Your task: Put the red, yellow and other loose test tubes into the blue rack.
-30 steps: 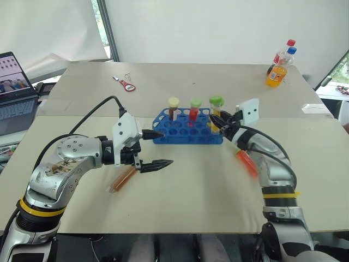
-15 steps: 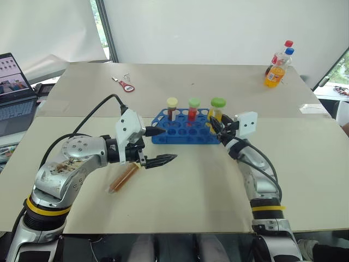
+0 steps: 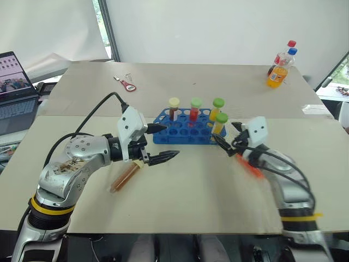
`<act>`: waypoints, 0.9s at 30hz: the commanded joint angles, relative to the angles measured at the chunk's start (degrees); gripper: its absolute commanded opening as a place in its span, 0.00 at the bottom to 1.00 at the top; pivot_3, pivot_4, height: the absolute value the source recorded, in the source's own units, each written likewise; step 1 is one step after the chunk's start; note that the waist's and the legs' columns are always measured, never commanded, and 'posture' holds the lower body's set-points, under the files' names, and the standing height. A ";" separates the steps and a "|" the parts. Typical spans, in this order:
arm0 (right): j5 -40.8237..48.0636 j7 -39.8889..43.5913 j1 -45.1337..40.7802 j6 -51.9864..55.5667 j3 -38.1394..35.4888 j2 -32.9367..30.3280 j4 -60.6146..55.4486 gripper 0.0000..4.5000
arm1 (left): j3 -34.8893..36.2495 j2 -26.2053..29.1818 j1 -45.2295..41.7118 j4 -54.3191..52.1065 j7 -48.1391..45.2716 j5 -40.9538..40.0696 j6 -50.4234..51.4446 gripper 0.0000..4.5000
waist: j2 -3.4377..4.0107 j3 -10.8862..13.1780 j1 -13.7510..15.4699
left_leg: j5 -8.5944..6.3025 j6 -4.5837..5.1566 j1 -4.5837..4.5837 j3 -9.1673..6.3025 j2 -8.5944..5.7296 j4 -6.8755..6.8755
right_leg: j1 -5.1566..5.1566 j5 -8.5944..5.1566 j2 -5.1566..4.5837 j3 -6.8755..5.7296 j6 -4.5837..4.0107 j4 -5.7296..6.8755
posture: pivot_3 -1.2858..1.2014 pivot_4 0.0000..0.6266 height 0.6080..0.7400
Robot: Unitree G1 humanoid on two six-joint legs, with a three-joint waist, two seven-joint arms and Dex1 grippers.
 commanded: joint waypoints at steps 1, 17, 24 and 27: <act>3.00 2.94 0.28 8.77 -2.99 -6.75 -9.15 0.97 | -0.35 2.45 1.62 -1.14 -2.66 1.89 -3.19 1.00 | 0.01 0.00 -0.19 | 0.00 0.00 0.01 0.01 0.00 0.00 | -0.01 0.00 0.01 0.03 0.00 -0.04 | 0.52 0.24 0.95; 3.04 22.64 -22.99 44.37 22.88 -33.54 3.25 0.97 | -1.64 16.73 13.38 -11.19 -20.04 4.65 -14.56 1.00 | -0.03 0.02 0.12 | -0.04 0.08 -0.04 0.17 0.07 -0.09 | 0.02 -0.06 0.00 0.01 -0.08 -0.46 | 0.52 0.24 0.95; -0.72 26.77 -28.35 42.52 31.18 -29.73 12.39 0.97 | -2.09 15.88 13.78 -13.73 -17.28 4.60 -12.59 1.00 | -0.03 0.02 0.05 | -0.05 0.09 -0.14 0.17 0.07 -0.09 | -0.08 -0.05 0.01 0.00 -0.07 -0.45 | 0.52 0.24 0.95; -1.10 28.65 -29.41 42.83 32.56 -29.09 13.56 0.78 | -2.38 15.64 13.63 -14.31 -16.62 4.54 -11.93 1.00 | -0.03 0.02 0.04 | -0.05 0.09 -0.14 0.17 0.07 -0.09 | -0.08 -0.05 0.01 0.00 -0.07 -0.44 | 0.52 0.24 0.95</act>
